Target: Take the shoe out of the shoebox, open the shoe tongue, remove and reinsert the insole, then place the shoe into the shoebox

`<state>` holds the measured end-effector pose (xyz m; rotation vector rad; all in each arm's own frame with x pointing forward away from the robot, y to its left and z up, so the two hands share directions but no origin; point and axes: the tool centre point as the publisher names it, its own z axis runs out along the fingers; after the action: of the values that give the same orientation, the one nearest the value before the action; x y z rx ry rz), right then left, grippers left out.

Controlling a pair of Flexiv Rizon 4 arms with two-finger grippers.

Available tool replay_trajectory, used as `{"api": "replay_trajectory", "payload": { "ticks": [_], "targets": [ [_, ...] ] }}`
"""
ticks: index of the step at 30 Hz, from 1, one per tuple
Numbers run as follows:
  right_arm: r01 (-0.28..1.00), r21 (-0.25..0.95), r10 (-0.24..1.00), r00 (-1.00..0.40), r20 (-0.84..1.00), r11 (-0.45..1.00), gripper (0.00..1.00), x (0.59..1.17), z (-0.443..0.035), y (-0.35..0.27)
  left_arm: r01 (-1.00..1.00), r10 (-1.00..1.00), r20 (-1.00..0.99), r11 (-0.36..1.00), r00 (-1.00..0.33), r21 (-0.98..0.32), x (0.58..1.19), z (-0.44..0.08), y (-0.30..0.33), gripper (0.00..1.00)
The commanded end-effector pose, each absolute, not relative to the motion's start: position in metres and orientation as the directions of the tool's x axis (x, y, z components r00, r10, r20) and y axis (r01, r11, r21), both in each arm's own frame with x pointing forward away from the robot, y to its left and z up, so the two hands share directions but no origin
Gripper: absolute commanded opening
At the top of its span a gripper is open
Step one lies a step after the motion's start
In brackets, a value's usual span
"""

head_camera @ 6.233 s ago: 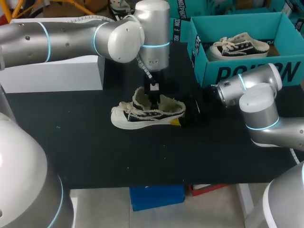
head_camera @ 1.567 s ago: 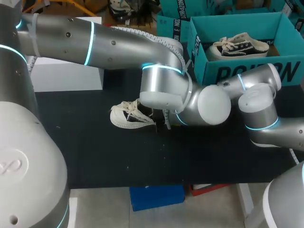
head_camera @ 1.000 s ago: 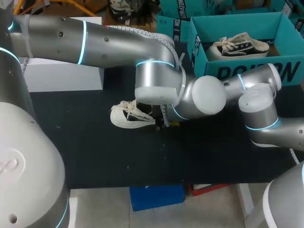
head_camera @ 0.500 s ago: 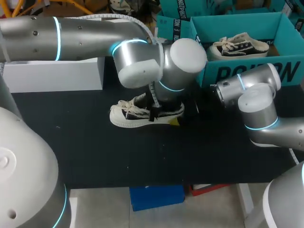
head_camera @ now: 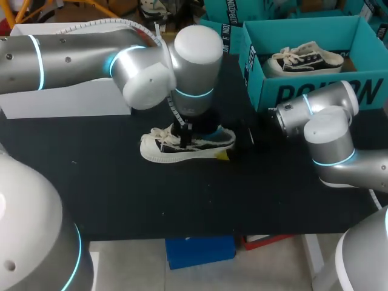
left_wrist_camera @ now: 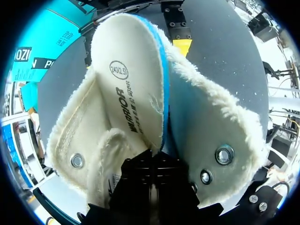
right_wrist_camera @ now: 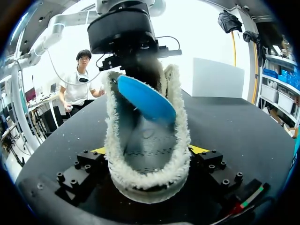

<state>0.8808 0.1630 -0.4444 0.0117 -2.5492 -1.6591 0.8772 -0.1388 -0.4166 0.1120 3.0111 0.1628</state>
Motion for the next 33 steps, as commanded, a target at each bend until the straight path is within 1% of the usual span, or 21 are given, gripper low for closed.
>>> {"api": "replay_trajectory", "payload": {
  "ticks": [1, 6, 18, 24, 29, 33],
  "targets": [
    [0.049, 0.912, -0.062, -0.995, 0.081, 0.408, 0.0, 0.881, -0.448, 0.16, 0.08, 0.078, -0.13, 0.997, -0.989, -0.015, 0.875, -0.409, -0.128, 0.0],
    [0.049, 0.912, -0.062, -0.995, 0.081, 0.408, 0.0, 0.881, -0.448, 0.16, 0.081, 0.072, -0.098, 0.993, -0.993, -0.087, 0.878, -0.395, -0.132, 0.0],
    [0.049, 0.912, -0.062, -0.995, 0.081, 0.408, 0.0, 0.881, -0.448, 0.16, 0.105, 0.095, -0.074, 0.985, -0.993, -0.137, 0.877, -0.387, -0.146, 0.0],
    [0.049, 0.912, -0.062, -0.995, 0.081, 0.408, 0.0, 0.881, -0.448, 0.16, 0.178, 0.169, -0.082, 0.977, -0.982, -0.12, 0.87, -0.385, -0.161, 0.0],
    [0.049, 0.912, -0.062, -0.995, 0.081, 0.408, 0.0, 0.881, -0.448, 0.16, 0.214, 0.209, -0.081, 0.975, -0.975, -0.053, 0.868, -0.39, -0.175, 0.0],
    [0.049, 0.912, -0.062, -0.995, 0.081, 0.408, 0.0, 0.881, -0.448, 0.16, 0.226, 0.222, -0.075, 0.973, -0.972, -0.039, 0.869, -0.392, -0.185, 0.0]
  ]
}}
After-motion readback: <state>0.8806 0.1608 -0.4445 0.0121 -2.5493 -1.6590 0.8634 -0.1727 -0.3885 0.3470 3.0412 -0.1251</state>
